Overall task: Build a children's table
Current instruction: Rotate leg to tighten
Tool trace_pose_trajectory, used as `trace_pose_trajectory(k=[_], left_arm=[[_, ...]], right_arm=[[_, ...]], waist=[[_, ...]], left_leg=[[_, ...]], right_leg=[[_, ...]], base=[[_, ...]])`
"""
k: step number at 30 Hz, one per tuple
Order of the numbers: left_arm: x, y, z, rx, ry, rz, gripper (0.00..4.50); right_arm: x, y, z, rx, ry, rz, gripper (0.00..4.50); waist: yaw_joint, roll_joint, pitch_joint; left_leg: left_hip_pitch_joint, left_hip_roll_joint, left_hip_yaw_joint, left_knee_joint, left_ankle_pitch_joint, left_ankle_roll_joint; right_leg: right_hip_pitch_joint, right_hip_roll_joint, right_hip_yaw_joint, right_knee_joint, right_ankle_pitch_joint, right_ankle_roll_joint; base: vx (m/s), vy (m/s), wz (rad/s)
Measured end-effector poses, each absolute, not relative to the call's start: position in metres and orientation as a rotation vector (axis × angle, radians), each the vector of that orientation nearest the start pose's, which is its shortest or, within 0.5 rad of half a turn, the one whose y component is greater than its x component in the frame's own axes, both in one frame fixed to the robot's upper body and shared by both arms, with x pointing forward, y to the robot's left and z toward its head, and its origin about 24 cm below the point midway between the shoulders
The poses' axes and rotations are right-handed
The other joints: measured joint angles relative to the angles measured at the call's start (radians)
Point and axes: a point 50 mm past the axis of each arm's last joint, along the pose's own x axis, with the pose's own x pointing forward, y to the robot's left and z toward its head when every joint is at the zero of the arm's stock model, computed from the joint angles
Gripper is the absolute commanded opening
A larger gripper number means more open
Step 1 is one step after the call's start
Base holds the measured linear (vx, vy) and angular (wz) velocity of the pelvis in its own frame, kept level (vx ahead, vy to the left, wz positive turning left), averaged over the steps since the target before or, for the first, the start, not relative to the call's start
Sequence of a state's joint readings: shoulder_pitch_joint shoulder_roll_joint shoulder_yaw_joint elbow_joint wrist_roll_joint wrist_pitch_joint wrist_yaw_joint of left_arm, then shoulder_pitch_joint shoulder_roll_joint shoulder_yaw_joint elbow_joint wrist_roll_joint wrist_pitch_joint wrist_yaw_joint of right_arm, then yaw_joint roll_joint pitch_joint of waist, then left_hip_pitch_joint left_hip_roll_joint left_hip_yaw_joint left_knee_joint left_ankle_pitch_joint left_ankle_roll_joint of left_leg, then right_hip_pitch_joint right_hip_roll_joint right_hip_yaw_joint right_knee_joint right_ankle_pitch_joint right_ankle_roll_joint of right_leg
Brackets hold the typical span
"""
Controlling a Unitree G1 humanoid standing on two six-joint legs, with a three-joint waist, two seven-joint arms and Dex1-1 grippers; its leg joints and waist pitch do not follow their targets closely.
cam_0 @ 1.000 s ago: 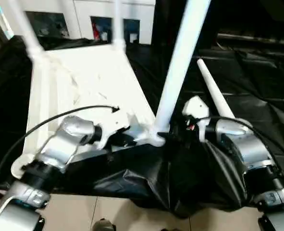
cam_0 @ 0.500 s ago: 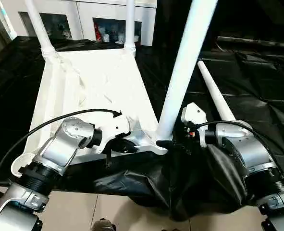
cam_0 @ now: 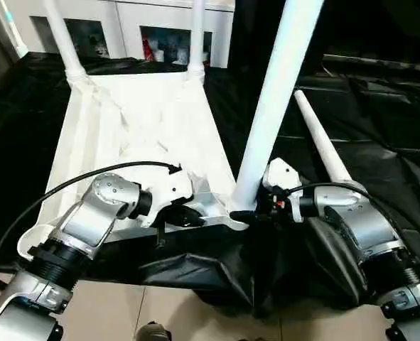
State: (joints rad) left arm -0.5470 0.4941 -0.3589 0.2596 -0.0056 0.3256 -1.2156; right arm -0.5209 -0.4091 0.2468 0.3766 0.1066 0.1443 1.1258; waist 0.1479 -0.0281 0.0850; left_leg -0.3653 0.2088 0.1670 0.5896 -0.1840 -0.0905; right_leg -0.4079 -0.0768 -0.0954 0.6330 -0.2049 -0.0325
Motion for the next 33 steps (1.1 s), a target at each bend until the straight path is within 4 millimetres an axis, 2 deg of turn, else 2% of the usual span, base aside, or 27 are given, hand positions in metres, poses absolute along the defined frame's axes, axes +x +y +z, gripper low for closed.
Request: trace_pose_trajectory(k=[12, 15, 18, 22, 26, 28, 31, 33], left_arm=[[0.306, 0.137, 0.077, 0.49, 0.501, -1.318, 0.0], [0.316, 0.132, 0.074, 0.458, 0.49, -1.214, 0.0], [0.331, 0.114, 0.071, 0.443, 0.481, -1.064, 0.0], [0.34, 0.09, 0.066, 0.39, 0.487, -0.932, 0.0], [0.345, 0.072, 0.064, 0.385, 0.482, -0.832, 0.0], [0.345, 0.068, 0.063, 0.379, 0.479, -0.817, 0.0], [0.345, 0.067, 0.064, 0.376, 0.476, -0.806, 0.0], [0.346, 0.067, 0.064, 0.376, 0.474, -0.807, 0.0]], right_arm=[[0.313, -0.131, 0.07, -0.282, 0.279, 1.222, 2.72], [0.322, -0.127, 0.062, -0.204, 0.273, 1.06, 2.72], [0.338, -0.119, 0.055, -0.106, 0.277, 0.79, 2.72], [0.352, -0.103, 0.05, -0.028, 0.289, 0.529, 2.72], [0.363, -0.091, 0.05, 0.014, 0.308, 0.357, 2.72], [0.364, -0.091, 0.049, 0.013, 0.307, 0.329, 3.28], [0.366, -0.088, 0.049, 0.024, 0.316, 0.322, 3.44], [0.365, -0.087, 0.045, 0.028, 0.337, 0.321, 3.7]], waist=[[-0.004, -0.001, -0.001], [-0.007, -0.003, -0.002], [-0.018, -0.005, -0.001], [-0.038, -0.006, -0.002], [-0.041, -0.006, -0.003], [-0.041, -0.006, -0.004], [-0.042, -0.006, -0.004], [-0.042, -0.006, -0.004]], left_leg=[[0.0, 0.0, 0.0, 0.002, 0.0, 0.0], [0.002, 0.0, 0.0, 0.003, 0.0, -0.005], [0.013, 0.0, -0.001, 0.001, 0.0, -0.007], [0.015, 0.0, -0.002, -0.001, 0.001, -0.008], [0.016, -0.001, -0.002, -0.003, 0.001, -0.008], [0.015, -0.001, -0.002, -0.003, 0.001, -0.008], [0.015, -0.001, -0.002, -0.003, 0.001, -0.008], [0.015, -0.001, -0.002, -0.005, 0.001, -0.008]], right_leg=[[0.0, 0.0, 0.0, 0.004, 0.0, 0.0], [0.002, 0.0, 0.001, 0.007, 0.001, 0.0], [0.006, 0.0, 0.002, 0.006, 0.003, 0.002], [0.009, 0.0, 0.003, 0.005, 0.005, 0.005], [0.01, 0.0, 0.003, 0.003, 0.006, 0.006], [0.01, 0.0, 0.003, 0.002, 0.006, 0.006], [0.01, 0.0, 0.003, 0.001, 0.008, 0.007], [0.01, 0.0, 0.003, -0.001, 0.011, 0.004]], base=[[0.0, 0.0, 0.0], [-0.018, -0.004, 0.0], [0.0, 0.0, 0.0], [0.0, 0.0, 0.0], [0.0, 0.0, 0.0], [0.0, 0.0, 0.0], [0.0, 0.0, 0.0], [0.0, 0.0, 0.0]])
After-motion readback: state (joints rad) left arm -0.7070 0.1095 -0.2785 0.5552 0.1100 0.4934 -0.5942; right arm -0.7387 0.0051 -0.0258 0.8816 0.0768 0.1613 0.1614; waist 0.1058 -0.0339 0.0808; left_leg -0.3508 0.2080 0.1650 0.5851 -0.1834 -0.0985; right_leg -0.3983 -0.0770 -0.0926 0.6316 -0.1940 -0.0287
